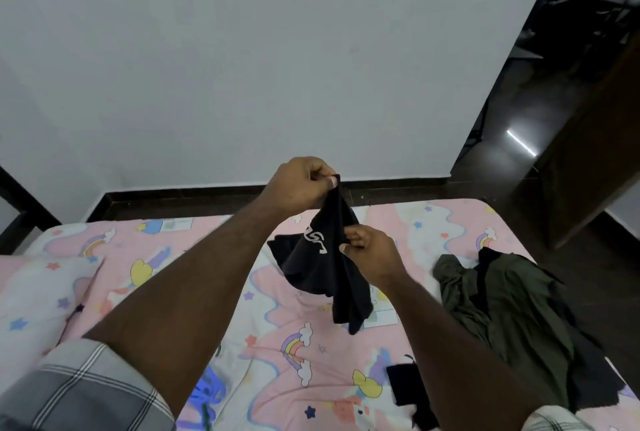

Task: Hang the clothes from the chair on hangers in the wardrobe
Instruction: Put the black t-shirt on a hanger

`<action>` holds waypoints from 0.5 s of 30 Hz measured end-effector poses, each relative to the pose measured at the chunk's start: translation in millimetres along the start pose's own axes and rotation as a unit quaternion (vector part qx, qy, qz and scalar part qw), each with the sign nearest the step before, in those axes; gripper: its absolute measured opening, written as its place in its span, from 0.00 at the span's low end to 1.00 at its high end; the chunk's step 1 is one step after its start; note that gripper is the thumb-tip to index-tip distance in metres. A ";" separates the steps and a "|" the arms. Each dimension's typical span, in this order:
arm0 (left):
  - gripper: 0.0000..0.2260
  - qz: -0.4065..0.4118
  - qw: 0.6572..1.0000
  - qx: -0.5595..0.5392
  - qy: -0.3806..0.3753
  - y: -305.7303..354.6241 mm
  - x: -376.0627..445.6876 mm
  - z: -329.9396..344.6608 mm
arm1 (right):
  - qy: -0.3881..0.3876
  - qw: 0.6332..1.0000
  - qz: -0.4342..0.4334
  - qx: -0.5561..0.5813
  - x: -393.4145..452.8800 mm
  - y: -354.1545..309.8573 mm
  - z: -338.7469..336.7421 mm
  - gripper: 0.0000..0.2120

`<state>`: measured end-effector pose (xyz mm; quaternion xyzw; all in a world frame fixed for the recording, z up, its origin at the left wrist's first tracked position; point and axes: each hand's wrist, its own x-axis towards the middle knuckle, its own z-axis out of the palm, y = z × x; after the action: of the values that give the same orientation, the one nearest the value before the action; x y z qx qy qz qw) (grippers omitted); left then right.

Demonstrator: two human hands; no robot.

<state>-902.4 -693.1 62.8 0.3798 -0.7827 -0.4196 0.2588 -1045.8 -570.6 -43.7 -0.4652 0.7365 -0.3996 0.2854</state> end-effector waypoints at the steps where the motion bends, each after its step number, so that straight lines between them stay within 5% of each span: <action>1: 0.04 0.005 1.000 0.000 0.012 8.4 0.8 -4.0 | 0.009 1.000 -0.003 -0.014 0.5 -3.4 -5.5 0.17; 9: 0.03 0.034 0.992 -0.035 0.112 51.1 2.6 -39.2 | 0.035 0.992 -0.030 -0.116 5.5 -21.2 -45.5 0.04; 15: 0.02 0.020 0.985 -0.081 0.150 58.4 -8.9 -57.2 | -0.018 0.987 0.003 0.158 3.2 -38.2 -67.4 0.09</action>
<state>-877.9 -691.2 141.3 0.4006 -0.7061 -0.4145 0.4113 -1083.0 -561.2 23.7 -0.4190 0.6601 -0.5018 0.3700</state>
